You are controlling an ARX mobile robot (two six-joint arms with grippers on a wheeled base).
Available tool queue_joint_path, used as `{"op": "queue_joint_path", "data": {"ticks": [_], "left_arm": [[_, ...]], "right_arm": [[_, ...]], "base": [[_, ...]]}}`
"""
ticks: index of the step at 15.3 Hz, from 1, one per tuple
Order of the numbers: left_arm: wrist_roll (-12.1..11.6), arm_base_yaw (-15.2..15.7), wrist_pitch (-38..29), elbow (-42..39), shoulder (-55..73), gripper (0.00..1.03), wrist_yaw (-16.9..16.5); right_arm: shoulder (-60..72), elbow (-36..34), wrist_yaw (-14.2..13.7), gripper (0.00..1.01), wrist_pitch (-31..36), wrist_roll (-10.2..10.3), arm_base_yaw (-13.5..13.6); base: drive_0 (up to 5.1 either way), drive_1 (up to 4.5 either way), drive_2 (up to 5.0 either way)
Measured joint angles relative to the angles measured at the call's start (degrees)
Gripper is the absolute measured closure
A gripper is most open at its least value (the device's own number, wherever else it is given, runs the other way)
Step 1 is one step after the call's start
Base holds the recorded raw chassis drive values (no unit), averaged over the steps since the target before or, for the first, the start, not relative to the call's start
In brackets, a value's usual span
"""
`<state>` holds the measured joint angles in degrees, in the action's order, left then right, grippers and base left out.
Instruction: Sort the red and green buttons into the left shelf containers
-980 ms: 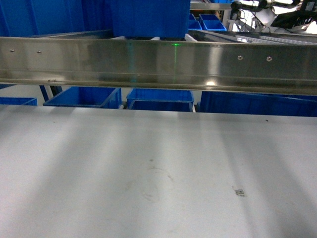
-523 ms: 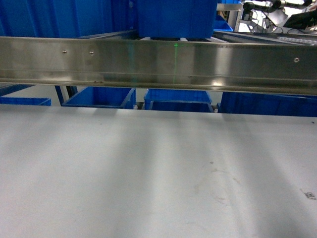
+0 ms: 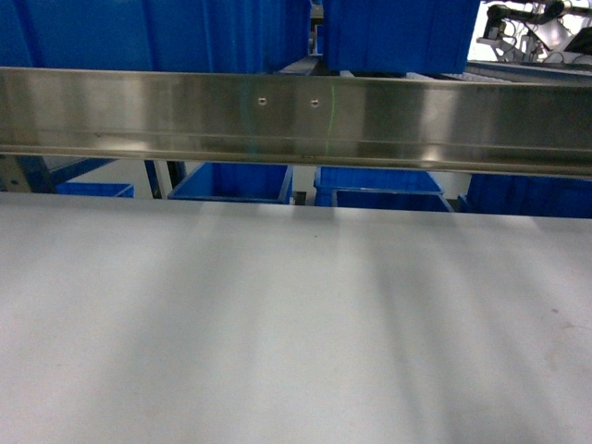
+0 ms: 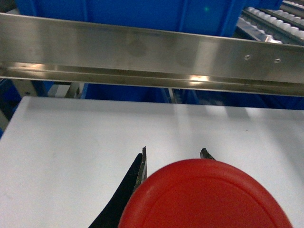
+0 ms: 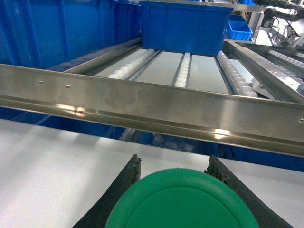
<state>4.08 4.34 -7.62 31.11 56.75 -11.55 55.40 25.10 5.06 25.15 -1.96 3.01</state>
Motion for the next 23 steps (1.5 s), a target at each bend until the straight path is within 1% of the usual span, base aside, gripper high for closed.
{"op": "queue_joint_path", "data": {"ticks": [23], "left_arm": [[0.00,0.11,-0.11,0.00,-0.02,0.76,0.15]], "right_arm": [[0.00,0.00,0.17,0.66,-0.02,0.00,0.00]], "base": [[-5.0,2.41,2.4]]}}
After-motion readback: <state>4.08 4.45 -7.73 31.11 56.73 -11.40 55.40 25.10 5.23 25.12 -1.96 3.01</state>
